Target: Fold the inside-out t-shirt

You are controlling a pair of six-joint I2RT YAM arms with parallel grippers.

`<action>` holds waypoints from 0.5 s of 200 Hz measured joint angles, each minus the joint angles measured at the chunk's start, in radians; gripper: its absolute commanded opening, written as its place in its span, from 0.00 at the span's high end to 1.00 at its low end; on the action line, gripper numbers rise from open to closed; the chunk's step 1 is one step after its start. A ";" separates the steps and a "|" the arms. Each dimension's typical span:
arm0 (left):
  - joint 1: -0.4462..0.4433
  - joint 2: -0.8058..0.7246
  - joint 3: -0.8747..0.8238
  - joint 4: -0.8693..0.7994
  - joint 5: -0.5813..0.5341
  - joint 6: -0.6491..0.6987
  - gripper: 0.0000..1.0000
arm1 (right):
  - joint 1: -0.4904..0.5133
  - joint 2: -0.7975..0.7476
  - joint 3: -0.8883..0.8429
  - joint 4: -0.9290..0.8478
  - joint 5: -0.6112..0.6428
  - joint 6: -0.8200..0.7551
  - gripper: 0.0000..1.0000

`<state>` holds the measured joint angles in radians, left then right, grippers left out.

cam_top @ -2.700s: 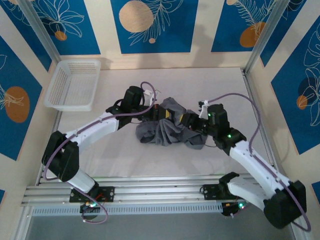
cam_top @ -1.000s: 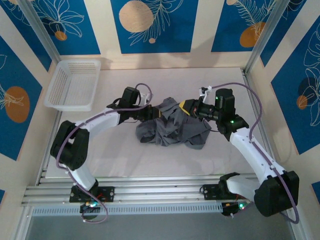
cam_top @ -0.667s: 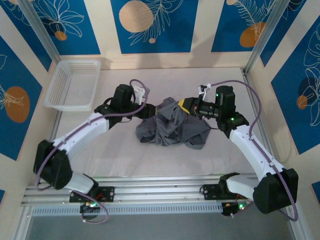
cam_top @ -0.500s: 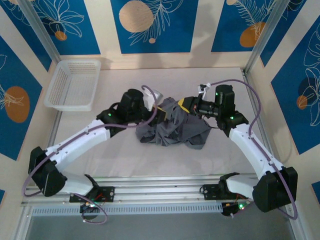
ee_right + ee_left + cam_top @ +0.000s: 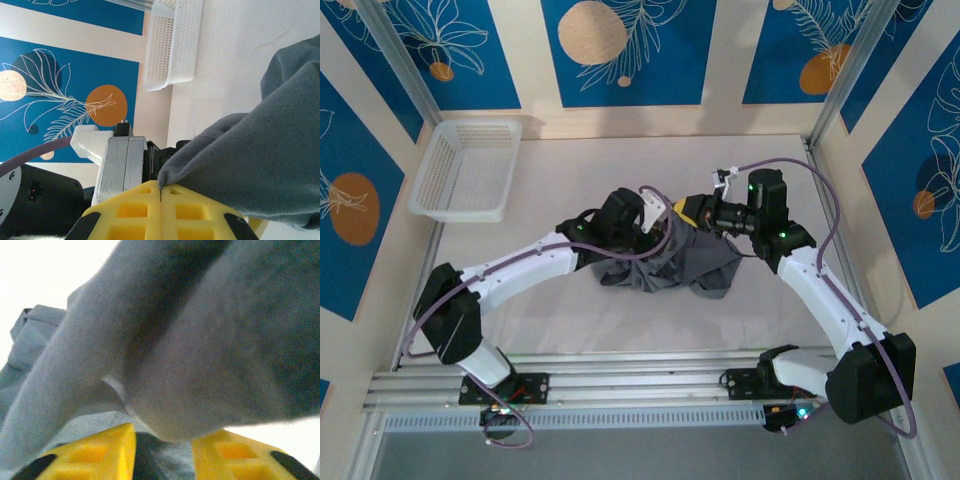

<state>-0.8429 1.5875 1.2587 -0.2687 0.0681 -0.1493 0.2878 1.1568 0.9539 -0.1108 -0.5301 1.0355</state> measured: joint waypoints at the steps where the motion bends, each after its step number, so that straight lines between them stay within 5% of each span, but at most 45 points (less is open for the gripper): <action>1: 0.000 0.000 0.000 0.000 0.000 -0.002 0.78 | 0.000 0.000 0.000 -0.001 0.000 0.000 1.00; 27: 0.014 0.000 0.001 0.005 -0.010 -0.016 1.00 | 0.000 0.000 0.000 -0.013 0.003 -0.010 1.00; 76: 0.060 -0.024 -0.008 0.029 0.021 -0.058 1.00 | 0.000 -0.001 0.000 -0.019 0.006 -0.017 1.00; 100: 0.095 -0.056 -0.016 0.055 0.134 -0.118 1.00 | -0.008 -0.001 0.000 -0.058 0.031 -0.057 0.95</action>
<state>-0.7479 1.5311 1.2427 -0.2138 0.2016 -0.2672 0.2798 1.1561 0.9539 -0.1688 -0.4988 0.9783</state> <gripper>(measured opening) 0.050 0.055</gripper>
